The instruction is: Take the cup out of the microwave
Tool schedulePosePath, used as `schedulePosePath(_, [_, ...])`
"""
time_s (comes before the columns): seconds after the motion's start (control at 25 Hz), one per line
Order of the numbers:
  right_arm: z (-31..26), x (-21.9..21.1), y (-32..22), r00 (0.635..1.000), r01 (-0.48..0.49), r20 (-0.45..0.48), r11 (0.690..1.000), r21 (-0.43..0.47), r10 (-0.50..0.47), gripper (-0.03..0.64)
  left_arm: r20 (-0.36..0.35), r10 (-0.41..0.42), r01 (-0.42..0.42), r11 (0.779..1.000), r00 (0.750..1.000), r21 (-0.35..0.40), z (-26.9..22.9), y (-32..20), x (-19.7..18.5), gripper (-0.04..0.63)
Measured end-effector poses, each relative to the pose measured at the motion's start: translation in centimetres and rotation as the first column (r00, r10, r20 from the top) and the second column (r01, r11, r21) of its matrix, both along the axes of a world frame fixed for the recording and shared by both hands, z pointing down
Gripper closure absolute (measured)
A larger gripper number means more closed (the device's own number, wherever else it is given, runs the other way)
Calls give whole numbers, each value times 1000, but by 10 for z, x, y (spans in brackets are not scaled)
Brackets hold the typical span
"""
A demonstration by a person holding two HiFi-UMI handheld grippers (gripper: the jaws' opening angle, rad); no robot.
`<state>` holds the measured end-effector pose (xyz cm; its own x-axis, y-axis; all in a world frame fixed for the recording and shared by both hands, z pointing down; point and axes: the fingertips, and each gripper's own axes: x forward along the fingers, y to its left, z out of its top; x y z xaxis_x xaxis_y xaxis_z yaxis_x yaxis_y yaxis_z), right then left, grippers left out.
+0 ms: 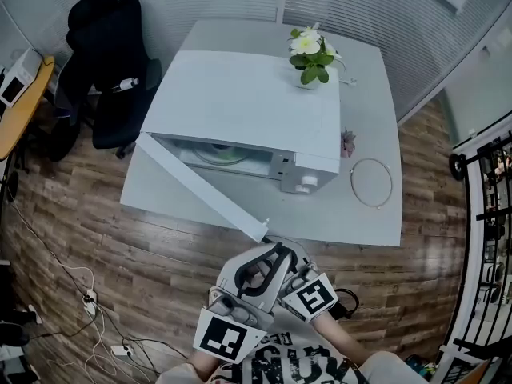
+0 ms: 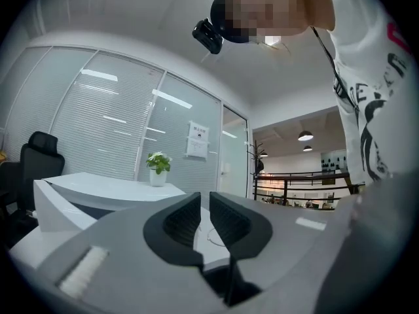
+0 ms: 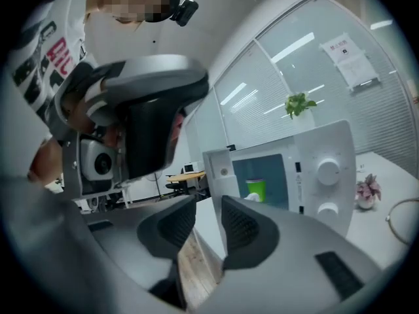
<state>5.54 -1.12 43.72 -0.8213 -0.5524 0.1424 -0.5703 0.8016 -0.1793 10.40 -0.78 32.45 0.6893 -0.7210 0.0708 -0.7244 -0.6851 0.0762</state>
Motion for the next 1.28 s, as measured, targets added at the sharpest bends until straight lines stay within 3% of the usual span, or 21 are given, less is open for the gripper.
schedulePosePath(0.12, [-3, -19, 30, 986, 161, 49, 987, 2, -161, 501, 64, -21, 18, 999, 998, 39, -4, -1, 6, 543])
schedulePosePath(0.2, [-5, -20, 40, 975, 215, 63, 977, 20, -215, 502, 102, -17, 11, 998, 995, 58, -10, 2, 7, 525])
schedulePosePath(0.32, [3, -17, 41, 973, 229, 39, 974, -2, -228, 503, -22, 14, -14, 1000, 1000, -10, -27, 13, 5, 520])
schedulePosePath(0.4, [12, -22, 45, 965, 261, -12, 965, -4, -261, 503, -64, -14, 14, 1000, 998, 6, -39, 13, 3, 520])
schedulePosePath(0.48, [23, -34, 58, 941, 331, -62, 943, -25, -332, 503, -41, -26, 27, 999, 999, 36, -43, 13, 4, 520])
schedulePosePath(0.6, [22, -61, 79, 905, 425, -12, 904, -49, -426, 505, -14, -33, 34, 999, 999, 32, -39, 15, 4, 520])
schedulePosePath(0.72, [20, -77, 98, 864, 503, -23, 864, -9, -503, 505, -8, -50, 51, 998, 999, 26, -36, 16, 1, 520])
schedulePosePath(0.8, [27, -65, 91, 893, 450, 7, 893, 9, -450, 505, 5, -70, 70, 997, 998, 21, -32, 15, -3, 520])
schedulePosePath(0.96, [6, -26, 35, 976, 217, 40, 976, -1, -216, 505, 14, -124, 124, 992, 992, 6, -22, 6, -19, 520])
schedulePosePath(1.16, [0, 12, 1, 998, 59, -12, 998, 14, -58, 512, 53, -191, 193, 981, 980, -27, 4, -11, -37, 520])
schedulePosePath(1.28, [-12, 25, -10, 1000, -1, 15, 999, 35, 1, 520, 75, -238, 242, 969, 968, -48, 26, -28, -48, 520])
